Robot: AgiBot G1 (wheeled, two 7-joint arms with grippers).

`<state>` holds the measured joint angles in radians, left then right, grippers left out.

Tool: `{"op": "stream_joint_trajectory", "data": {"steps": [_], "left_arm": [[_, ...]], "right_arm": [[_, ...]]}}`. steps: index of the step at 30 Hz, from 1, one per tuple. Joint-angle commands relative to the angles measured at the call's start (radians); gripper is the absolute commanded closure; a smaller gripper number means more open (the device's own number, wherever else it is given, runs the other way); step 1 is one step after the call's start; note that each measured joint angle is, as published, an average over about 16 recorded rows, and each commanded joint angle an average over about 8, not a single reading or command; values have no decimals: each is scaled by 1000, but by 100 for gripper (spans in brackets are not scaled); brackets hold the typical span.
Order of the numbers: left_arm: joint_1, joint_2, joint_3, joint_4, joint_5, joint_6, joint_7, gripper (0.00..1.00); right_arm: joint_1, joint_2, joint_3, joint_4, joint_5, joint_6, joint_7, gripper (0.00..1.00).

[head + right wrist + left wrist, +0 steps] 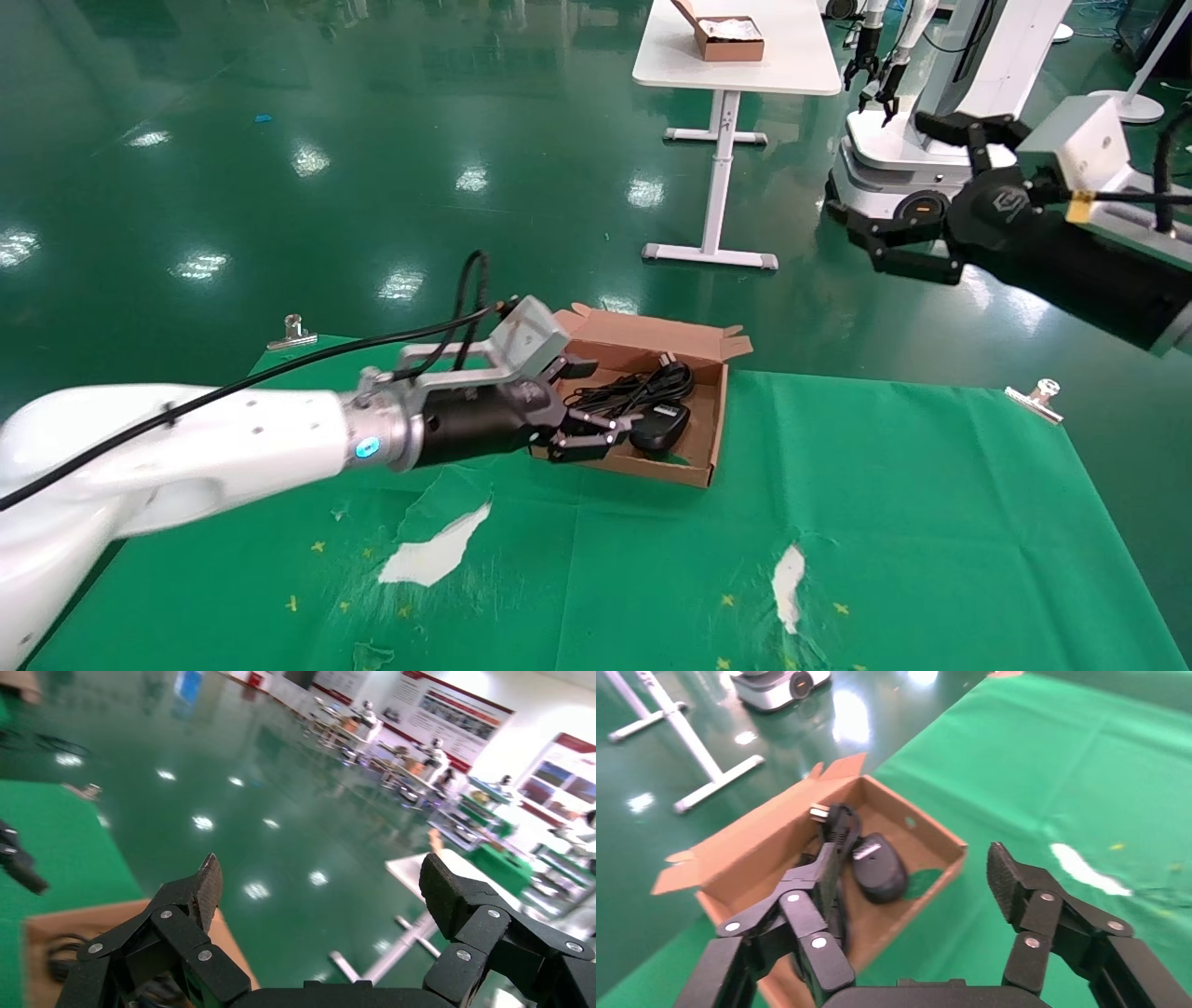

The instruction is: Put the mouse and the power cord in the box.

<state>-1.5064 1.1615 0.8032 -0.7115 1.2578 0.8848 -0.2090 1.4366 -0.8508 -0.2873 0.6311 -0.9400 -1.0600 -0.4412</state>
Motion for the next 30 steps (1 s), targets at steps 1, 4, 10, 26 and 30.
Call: {"op": "stream_joint_trajectory", "data": {"steps": [1,4,10,26,30], "left_arm": [[20,-25,-24,-26,-24,28,1,0],[49,-62,-59,-65,-60,69,2,0],[108,-137,-131,-143,-132,152,5,0],[266,-339,-323,-353,-325,377,13,0],[306,-389,-371,-405,-373,432,15,0]], "right_arm": [[-17,11,0,30,10,-20,29,0],[-42,28,1,75,24,-50,72,0],[-92,61,2,165,53,-110,159,0],[-227,150,5,408,131,-272,393,0],[-260,172,5,469,150,-313,451,0]]}}
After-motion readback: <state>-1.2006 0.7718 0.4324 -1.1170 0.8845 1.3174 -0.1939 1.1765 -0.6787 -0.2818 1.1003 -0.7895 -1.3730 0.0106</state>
